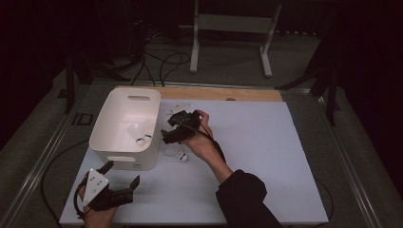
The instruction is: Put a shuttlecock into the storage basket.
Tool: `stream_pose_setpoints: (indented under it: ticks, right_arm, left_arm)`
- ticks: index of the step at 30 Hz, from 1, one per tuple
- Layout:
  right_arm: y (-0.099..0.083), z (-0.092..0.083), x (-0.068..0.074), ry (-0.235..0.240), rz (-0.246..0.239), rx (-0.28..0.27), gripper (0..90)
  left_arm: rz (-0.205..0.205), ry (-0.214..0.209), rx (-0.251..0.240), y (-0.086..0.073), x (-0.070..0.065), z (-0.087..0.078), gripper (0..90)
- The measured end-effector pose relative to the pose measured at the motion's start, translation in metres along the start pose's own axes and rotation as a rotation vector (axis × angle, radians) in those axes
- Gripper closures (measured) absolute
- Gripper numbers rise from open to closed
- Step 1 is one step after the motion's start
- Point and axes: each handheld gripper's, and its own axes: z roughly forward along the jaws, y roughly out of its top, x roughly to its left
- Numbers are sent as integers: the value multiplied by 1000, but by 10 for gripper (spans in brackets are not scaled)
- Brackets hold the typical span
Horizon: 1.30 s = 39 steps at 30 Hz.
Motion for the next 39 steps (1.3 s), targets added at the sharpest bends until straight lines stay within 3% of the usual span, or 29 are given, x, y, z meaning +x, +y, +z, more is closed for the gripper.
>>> stream_pose_setpoints:
  ticks: [39]
  right_arm:
    - [-10, 18, 7, 18, 16, 63, 105]
  left_arm:
    - [6, -1, 1, 0, 1, 0, 2]
